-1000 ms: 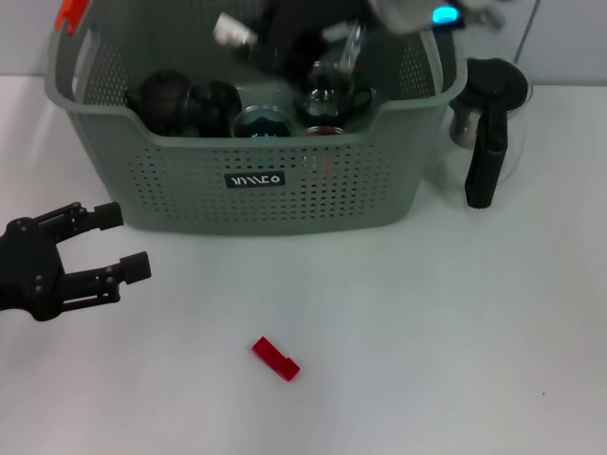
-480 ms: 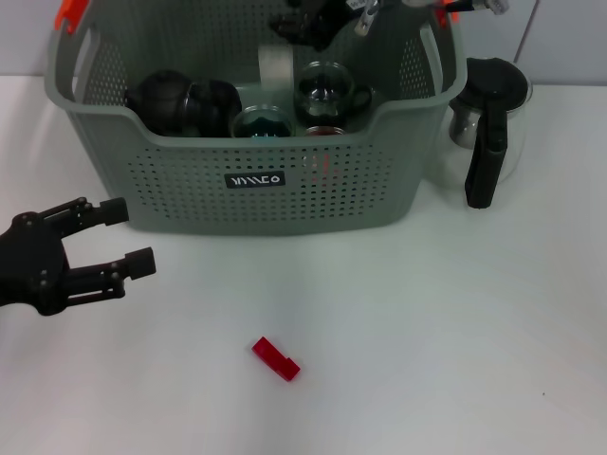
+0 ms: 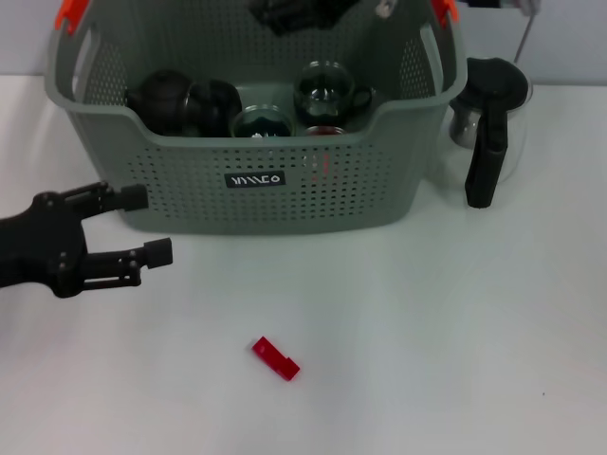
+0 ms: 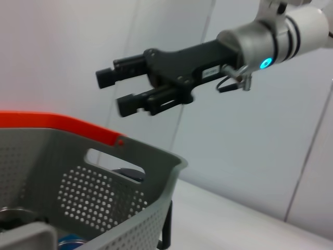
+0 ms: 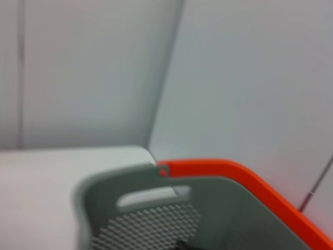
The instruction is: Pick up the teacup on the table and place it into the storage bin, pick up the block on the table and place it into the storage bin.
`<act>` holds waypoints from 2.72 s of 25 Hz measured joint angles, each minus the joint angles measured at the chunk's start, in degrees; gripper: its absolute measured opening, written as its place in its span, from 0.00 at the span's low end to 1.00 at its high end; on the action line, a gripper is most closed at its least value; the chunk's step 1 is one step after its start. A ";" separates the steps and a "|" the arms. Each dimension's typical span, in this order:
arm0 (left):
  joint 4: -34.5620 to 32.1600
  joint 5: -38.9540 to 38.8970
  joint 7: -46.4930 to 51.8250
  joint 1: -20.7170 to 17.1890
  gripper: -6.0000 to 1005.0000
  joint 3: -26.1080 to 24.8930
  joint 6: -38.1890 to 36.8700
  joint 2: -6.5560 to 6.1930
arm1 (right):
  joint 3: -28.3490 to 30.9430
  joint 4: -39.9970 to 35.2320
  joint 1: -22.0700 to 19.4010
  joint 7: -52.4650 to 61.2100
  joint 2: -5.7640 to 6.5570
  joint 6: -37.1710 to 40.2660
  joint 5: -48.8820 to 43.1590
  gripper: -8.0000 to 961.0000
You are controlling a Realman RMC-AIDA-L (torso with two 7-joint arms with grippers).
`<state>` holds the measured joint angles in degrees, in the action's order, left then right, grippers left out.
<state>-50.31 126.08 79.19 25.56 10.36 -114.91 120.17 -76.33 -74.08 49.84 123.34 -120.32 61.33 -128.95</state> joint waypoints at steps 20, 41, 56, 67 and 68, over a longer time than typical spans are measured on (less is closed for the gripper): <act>-7.28 5.87 -0.30 6.24 0.88 26.81 9.04 -0.18 | 19.10 -16.12 -16.86 4.02 0.44 42.68 23.46 0.99; -18.12 16.21 11.71 8.60 0.88 52.75 17.89 3.60 | 27.69 -5.22 -16.95 1.30 0.43 42.39 26.85 0.99; -21.66 24.29 15.41 11.38 0.88 68.98 22.00 4.18 | 32.12 0.46 -15.73 -0.76 0.65 41.22 29.11 0.99; -22.23 25.44 15.07 12.00 0.88 76.16 23.25 4.31 | 33.53 1.94 -15.50 -0.75 0.24 40.82 29.55 0.99; -22.27 25.44 14.98 11.86 0.88 76.89 23.36 4.33 | 33.62 2.13 -15.52 -0.74 0.25 40.78 29.74 0.98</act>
<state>-72.58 151.52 94.17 37.42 87.24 -91.55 124.50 -42.71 -71.94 34.31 122.60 -120.07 102.11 -99.22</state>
